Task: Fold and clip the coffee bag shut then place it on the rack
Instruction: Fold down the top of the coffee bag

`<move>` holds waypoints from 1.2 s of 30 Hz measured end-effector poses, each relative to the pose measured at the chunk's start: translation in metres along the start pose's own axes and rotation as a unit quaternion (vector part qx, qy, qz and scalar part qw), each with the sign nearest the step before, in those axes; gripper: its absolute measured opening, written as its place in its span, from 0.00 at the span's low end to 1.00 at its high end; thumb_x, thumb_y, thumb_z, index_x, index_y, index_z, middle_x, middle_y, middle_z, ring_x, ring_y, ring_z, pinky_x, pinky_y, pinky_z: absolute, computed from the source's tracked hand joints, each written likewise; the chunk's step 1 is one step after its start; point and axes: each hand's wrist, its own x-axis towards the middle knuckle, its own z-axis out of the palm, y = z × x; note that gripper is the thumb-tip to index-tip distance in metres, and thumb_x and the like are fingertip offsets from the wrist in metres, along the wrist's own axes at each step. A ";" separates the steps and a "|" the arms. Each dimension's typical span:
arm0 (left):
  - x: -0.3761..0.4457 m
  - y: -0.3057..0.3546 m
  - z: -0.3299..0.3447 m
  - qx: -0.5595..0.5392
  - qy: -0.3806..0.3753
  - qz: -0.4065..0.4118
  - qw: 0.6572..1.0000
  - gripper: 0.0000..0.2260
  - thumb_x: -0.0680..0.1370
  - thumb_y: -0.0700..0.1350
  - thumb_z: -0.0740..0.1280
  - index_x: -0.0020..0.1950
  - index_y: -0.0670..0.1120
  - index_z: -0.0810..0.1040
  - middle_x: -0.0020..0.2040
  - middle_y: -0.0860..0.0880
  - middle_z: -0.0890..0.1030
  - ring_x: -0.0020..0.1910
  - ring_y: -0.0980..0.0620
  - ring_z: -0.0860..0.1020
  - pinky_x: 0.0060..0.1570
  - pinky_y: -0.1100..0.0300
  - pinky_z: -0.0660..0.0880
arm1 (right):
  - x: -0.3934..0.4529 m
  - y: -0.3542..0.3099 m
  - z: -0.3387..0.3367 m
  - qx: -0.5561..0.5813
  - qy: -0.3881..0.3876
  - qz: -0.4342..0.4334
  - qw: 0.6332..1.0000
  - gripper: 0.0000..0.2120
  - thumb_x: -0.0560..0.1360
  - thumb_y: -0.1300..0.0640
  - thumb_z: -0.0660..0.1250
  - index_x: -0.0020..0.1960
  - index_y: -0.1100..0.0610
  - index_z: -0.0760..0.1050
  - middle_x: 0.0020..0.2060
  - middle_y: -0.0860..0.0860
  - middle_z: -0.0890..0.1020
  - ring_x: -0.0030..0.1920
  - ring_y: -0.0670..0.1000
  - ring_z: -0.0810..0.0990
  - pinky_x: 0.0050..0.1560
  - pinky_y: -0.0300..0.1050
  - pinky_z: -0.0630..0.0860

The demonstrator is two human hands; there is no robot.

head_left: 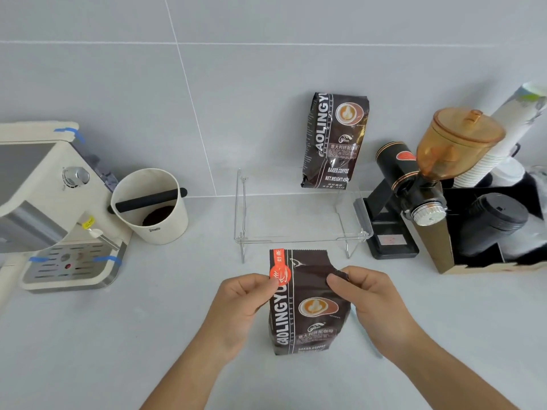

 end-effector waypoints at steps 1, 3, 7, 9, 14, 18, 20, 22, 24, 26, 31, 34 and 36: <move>0.000 0.002 0.000 0.005 -0.003 0.005 1.000 0.13 0.69 0.49 0.73 0.42 0.39 0.86 0.46 0.39 0.86 0.48 0.46 0.79 0.60 0.48 0.71 | -0.001 -0.002 0.000 -0.002 0.003 -0.011 1.000 0.09 0.75 0.66 0.66 0.39 0.71 0.78 0.33 0.59 0.83 0.34 0.53 0.81 0.37 0.43 0.77; 0.001 0.007 0.000 0.020 -0.005 0.012 1.000 0.09 0.71 0.46 0.71 0.42 0.41 0.86 0.44 0.42 0.87 0.48 0.48 0.82 0.61 0.48 0.72 | -0.002 -0.006 -0.001 -0.004 0.004 -0.024 1.000 0.09 0.75 0.66 0.66 0.40 0.70 0.79 0.33 0.60 0.83 0.34 0.53 0.81 0.37 0.44 0.77; 0.004 0.011 0.003 0.074 0.008 0.013 0.997 0.07 0.73 0.45 0.73 0.42 0.42 0.87 0.42 0.47 0.88 0.44 0.53 0.83 0.58 0.50 0.74 | 0.000 -0.002 0.001 -0.016 0.013 -0.030 0.999 0.10 0.72 0.60 0.70 0.40 0.69 0.80 0.37 0.70 0.82 0.38 0.57 0.80 0.43 0.51 0.75; 0.006 0.011 0.003 0.086 0.031 0.008 0.996 0.08 0.75 0.44 0.70 0.43 0.42 0.87 0.45 0.45 0.88 0.51 0.48 0.84 0.65 0.46 0.73 | 0.003 0.003 0.001 -0.023 0.021 -0.025 0.999 0.08 0.74 0.64 0.68 0.40 0.68 0.81 0.39 0.70 0.83 0.38 0.58 0.80 0.43 0.51 0.75; 0.008 0.010 0.001 0.094 0.047 0.019 0.994 0.11 0.74 0.51 0.71 0.45 0.44 0.87 0.48 0.40 0.87 0.56 0.37 0.81 0.66 0.39 0.71 | 0.005 0.001 0.004 -0.048 0.009 -0.019 0.999 0.09 0.76 0.67 0.66 0.39 0.67 0.81 0.32 0.56 0.86 0.34 0.51 0.82 0.35 0.40 0.78; 0.009 0.013 0.004 0.098 0.058 0.031 0.993 0.13 0.71 0.53 0.73 0.44 0.44 0.87 0.47 0.38 0.86 0.48 0.44 0.83 0.62 0.41 0.73 | 0.007 -0.007 0.009 -0.048 0.013 -0.038 0.998 0.09 0.75 0.69 0.67 0.41 0.61 0.84 0.37 0.57 0.87 0.37 0.53 0.84 0.41 0.47 0.78; 0.010 0.014 0.006 0.097 0.064 0.032 0.993 0.11 0.73 0.51 0.72 0.44 0.44 0.87 0.46 0.39 0.87 0.46 0.48 0.82 0.60 0.44 0.75 | 0.008 -0.014 0.013 -0.019 0.021 -0.042 0.999 0.10 0.74 0.72 0.66 0.47 0.59 0.82 0.33 0.54 0.87 0.31 0.49 0.84 0.34 0.40 0.78; 0.011 0.014 0.007 0.082 0.077 0.031 0.993 0.08 0.75 0.46 0.70 0.44 0.44 0.87 0.45 0.42 0.88 0.47 0.47 0.83 0.61 0.44 0.75 | 0.008 -0.018 0.013 -0.001 0.027 -0.049 0.998 0.11 0.74 0.74 0.66 0.51 0.60 0.77 0.25 0.51 0.84 0.22 0.43 0.79 0.23 0.32 0.72; 0.011 0.014 0.007 0.059 0.092 0.023 0.994 0.07 0.75 0.42 0.69 0.44 0.43 0.87 0.45 0.42 0.88 0.47 0.47 0.84 0.62 0.44 0.75 | 0.008 -0.019 0.014 0.002 0.019 -0.061 0.998 0.12 0.74 0.74 0.66 0.52 0.61 0.74 0.24 0.51 0.83 0.22 0.43 0.78 0.22 0.31 0.71; 0.010 0.014 0.007 0.054 0.100 0.021 0.993 0.07 0.76 0.41 0.69 0.44 0.42 0.86 0.45 0.40 0.87 0.47 0.47 0.83 0.62 0.44 0.74 | 0.009 -0.016 0.014 -0.004 0.020 -0.072 0.997 0.12 0.73 0.75 0.66 0.52 0.62 0.73 0.24 0.51 0.83 0.23 0.44 0.78 0.25 0.32 0.73; 0.006 0.017 0.005 0.087 0.095 0.027 0.991 0.07 0.75 0.40 0.69 0.41 0.43 0.87 0.40 0.46 0.88 0.42 0.53 0.84 0.54 0.55 0.77 | 0.009 -0.013 0.011 -0.058 0.034 -0.098 0.993 0.13 0.72 0.73 0.69 0.47 0.55 0.80 0.28 0.54 0.85 0.31 0.49 0.82 0.36 0.40 0.78; 0.004 0.026 0.001 0.145 0.089 0.047 0.984 0.07 0.73 0.37 0.72 0.38 0.47 0.85 0.35 0.51 0.87 0.35 0.59 0.83 0.42 0.69 0.77 | 0.009 -0.013 0.007 -0.123 0.028 -0.093 0.988 0.16 0.72 0.70 0.70 0.45 0.48 0.84 0.36 0.55 0.88 0.41 0.57 0.85 0.49 0.55 0.80; 0.002 0.033 0.000 0.154 0.101 0.058 0.981 0.09 0.71 0.35 0.74 0.42 0.49 0.83 0.35 0.51 0.88 0.36 0.58 0.84 0.41 0.68 0.77 | 0.008 -0.014 0.005 -0.157 0.024 -0.093 0.983 0.18 0.72 0.67 0.71 0.45 0.43 0.85 0.40 0.52 0.89 0.46 0.54 0.86 0.53 0.53 0.81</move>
